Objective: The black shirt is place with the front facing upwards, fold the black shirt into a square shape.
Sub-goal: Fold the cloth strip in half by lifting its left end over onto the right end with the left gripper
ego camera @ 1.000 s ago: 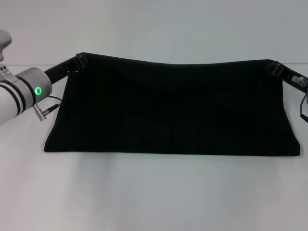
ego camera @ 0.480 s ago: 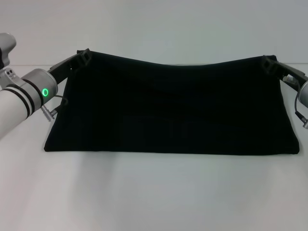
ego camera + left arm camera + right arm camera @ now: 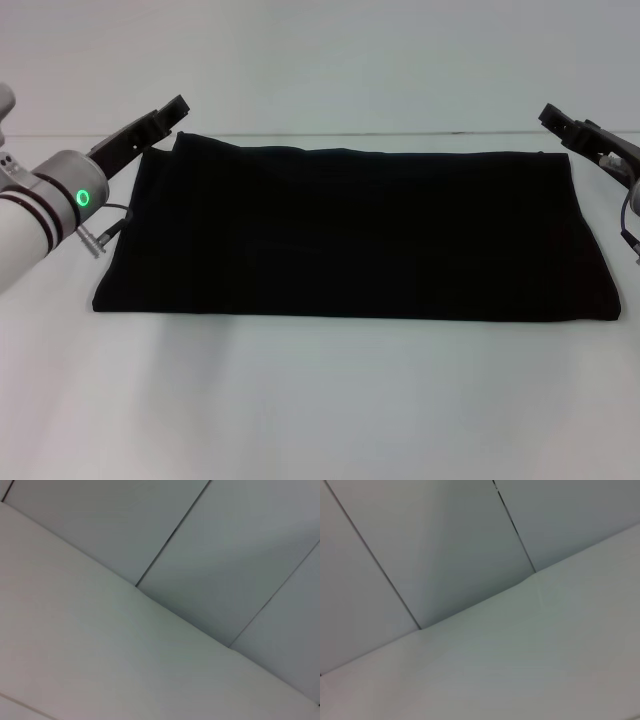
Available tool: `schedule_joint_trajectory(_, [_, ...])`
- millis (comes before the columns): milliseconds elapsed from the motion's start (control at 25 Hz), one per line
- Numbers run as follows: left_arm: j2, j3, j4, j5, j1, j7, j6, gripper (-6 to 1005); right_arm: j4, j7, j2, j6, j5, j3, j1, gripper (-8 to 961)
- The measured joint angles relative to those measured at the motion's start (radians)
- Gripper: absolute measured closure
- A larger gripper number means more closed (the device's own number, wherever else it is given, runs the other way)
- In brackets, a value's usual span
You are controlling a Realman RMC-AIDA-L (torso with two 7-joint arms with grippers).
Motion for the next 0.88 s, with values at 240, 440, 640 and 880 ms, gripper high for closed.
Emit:
schedule_joint_trajectory(240, [0.055,0.057,0.002,0.030,0.068,-0.156,0.160,413,-0.025,-0.002,-0.005,-0.221,-0.049,-0.103,-0.078,280])
schedule_joint_trajectory(440, [0.150,0.209,0.015,0.039,0.187,-0.406,0.459,259,-0.105,-0.048,-0.005,-0.490,-0.157,-0.295,-0.169,142])
schedule_joint_trajectory(640, [0.191,0.239,0.040,0.067,0.288,-0.555,0.628,210,-0.115,-0.141,-0.001,-0.608,-0.212,-0.434,-0.215,144])
schedule_joint_trajectory(880, [0.193,0.229,0.076,0.143,0.398,-0.684,0.697,121,-0.057,-0.259,0.004,-0.628,-0.217,-0.498,-0.232,145])
